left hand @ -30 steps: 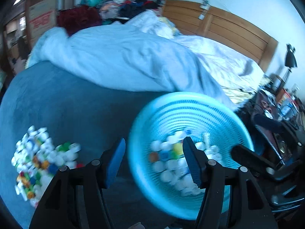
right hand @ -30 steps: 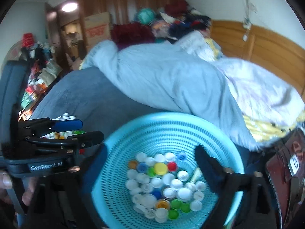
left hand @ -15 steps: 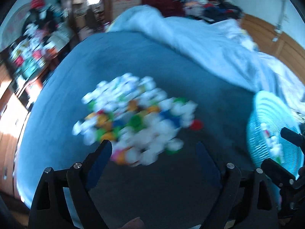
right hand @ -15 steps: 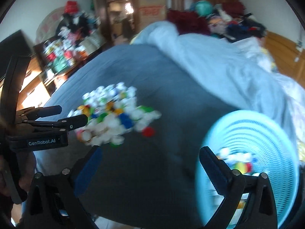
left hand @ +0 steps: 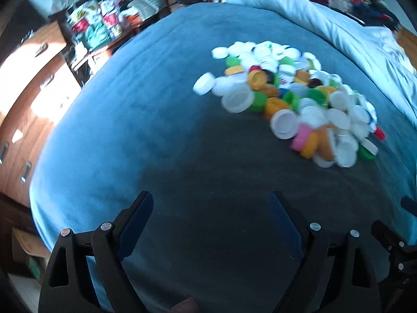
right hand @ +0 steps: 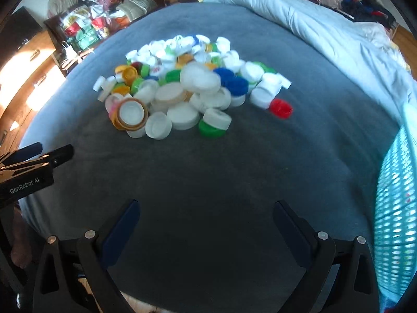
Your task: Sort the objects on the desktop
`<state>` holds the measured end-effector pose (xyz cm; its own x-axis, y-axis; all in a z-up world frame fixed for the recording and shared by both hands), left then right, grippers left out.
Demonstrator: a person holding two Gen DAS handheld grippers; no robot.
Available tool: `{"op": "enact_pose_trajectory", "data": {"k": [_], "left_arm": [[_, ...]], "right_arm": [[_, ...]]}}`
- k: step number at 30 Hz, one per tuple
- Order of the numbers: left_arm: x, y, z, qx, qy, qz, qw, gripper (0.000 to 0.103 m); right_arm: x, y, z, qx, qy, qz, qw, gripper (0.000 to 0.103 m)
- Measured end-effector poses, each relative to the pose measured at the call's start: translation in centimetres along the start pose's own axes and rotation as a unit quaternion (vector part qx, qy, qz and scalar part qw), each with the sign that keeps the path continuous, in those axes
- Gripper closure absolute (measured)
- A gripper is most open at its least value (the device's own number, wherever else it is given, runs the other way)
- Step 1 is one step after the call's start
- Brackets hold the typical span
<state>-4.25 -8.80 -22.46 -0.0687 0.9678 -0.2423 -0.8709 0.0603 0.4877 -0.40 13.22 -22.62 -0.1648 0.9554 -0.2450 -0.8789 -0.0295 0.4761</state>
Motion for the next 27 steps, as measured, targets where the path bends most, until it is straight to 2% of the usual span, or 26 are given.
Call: {"op": "enact_pose_trajectory", "data": {"k": [2, 4, 12, 20, 27], "left_arm": [[0.0, -0.6, -1.2, -0.020, 0.005, 0.005, 0.9998, 0.013], [-0.2, -1.0, -1.8, -0.017, 0.010, 0.013, 0.9997, 0.002], [-0.4, -1.8, -1.3, 0.026, 0.013, 0.039, 0.9988, 0.001], [-0.5, -1.5, -1.5, 0.013, 0.010, 0.042, 0.9990, 0.001], [-0.4, -1.3, -1.7, 0.007, 0.011, 0.042, 0.9990, 0.001]], "right_arm": [[0.2, -0.1, -0.8, -0.002, -0.004, -0.003, 1.000, 0.000], [0.6, -0.4, -1.8, -0.012, -0.006, -0.010, 1.000, 0.000], [1.1, -0.8, -1.9, -0.015, -0.002, -0.020, 1.000, 0.000], [1.4, -1.1, -1.7, -0.012, -0.001, -0.057, 0.998, 0.000], [1.4, -1.1, -1.8, -0.009, -0.006, -0.064, 0.998, 0.000]]}}
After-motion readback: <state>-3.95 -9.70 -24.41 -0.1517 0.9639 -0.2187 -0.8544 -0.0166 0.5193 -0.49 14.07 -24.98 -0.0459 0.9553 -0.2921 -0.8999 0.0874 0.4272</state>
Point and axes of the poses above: each gripper's, at about its wrist camera, not at the fingertips, and z roughly against the way its jaws point, x to its right, y to its top, the point moved 8 cm from there along -z, roughly the way its jaws point, and after that the axes turned 12 degrees about y, right-handed, at the moved point
